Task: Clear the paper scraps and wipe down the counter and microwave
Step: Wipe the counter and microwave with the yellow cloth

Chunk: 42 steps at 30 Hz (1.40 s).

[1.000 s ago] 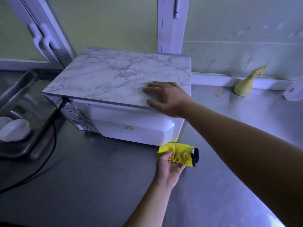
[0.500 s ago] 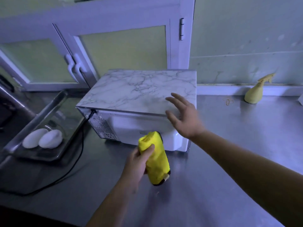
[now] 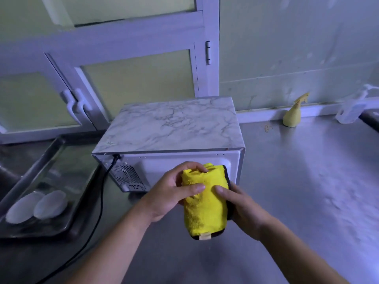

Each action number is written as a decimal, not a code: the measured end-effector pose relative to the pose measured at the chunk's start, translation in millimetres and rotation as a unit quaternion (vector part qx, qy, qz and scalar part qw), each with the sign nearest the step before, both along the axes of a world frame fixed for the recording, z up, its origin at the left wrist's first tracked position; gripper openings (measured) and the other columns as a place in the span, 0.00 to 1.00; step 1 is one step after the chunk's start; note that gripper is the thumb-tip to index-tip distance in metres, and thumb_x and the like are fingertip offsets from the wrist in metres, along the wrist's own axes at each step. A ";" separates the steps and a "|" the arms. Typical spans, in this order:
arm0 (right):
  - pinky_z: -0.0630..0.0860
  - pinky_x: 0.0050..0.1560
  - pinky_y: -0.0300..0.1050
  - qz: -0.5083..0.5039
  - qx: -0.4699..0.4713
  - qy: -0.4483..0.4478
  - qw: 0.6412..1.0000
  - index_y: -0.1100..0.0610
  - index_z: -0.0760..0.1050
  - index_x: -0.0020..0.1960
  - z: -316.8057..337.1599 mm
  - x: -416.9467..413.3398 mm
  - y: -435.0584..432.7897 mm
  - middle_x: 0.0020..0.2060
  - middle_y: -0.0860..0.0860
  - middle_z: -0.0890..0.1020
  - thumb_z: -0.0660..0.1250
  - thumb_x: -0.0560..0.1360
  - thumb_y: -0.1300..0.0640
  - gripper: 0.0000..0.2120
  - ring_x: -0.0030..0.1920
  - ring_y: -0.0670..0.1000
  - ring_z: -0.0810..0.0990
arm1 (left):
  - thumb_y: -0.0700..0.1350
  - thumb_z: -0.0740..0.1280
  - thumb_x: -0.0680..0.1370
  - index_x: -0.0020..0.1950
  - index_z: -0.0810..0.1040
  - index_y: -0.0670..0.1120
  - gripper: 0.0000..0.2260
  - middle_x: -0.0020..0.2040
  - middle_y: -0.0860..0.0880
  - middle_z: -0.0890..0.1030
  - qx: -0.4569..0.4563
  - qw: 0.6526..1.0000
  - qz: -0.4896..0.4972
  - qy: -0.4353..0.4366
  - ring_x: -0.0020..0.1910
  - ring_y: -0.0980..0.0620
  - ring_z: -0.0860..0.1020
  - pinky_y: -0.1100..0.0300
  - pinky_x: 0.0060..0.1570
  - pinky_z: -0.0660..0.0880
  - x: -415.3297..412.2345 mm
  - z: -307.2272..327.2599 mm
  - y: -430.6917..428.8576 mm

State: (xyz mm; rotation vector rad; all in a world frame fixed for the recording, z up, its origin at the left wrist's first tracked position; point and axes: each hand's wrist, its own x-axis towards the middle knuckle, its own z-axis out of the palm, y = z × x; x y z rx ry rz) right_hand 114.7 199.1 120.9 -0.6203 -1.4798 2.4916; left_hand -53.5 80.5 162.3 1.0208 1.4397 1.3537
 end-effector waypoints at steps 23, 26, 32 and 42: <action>0.81 0.49 0.51 -0.327 0.167 -0.001 0.930 0.50 0.81 0.55 6.3 -48.8 -158.6 0.54 0.53 0.85 0.71 0.75 0.56 0.09 0.53 0.57 0.85 | 0.59 0.70 0.76 0.69 0.74 0.51 0.23 0.62 0.46 0.82 -0.019 0.978 -0.113 -0.171 0.61 0.47 0.81 0.57 0.53 0.79 -29.1 -49.2 -102.3; 0.80 0.43 0.45 -0.335 0.204 0.005 0.920 0.51 0.78 0.45 4.9 -43.2 -163.5 0.45 0.50 0.84 0.72 0.73 0.61 0.06 0.45 0.51 0.84 | 0.52 0.71 0.77 0.68 0.76 0.47 0.21 0.60 0.43 0.83 -0.054 0.969 -0.106 -0.216 0.60 0.44 0.81 0.55 0.51 0.80 -22.5 -56.3 -104.1; 0.82 0.44 0.53 -0.377 -0.060 -0.059 0.922 0.62 0.80 0.54 -10.4 -18.3 -144.0 0.51 0.61 0.85 0.74 0.69 0.59 0.15 0.48 0.60 0.85 | 0.59 0.61 0.80 0.70 0.76 0.47 0.24 0.64 0.43 0.81 -0.152 0.925 -0.058 -0.344 0.63 0.43 0.79 0.45 0.59 0.78 -20.9 -66.6 -94.3; 0.78 0.44 0.45 -0.432 0.034 -0.108 0.895 0.52 0.83 0.46 -53.6 -8.3 -118.6 0.39 0.46 0.82 0.71 0.76 0.51 0.05 0.43 0.49 0.80 | 0.62 0.60 0.77 0.71 0.74 0.50 0.26 0.65 0.47 0.80 -0.229 0.951 -0.060 -0.200 0.64 0.47 0.79 0.46 0.67 0.72 -34.1 -44.9 -63.5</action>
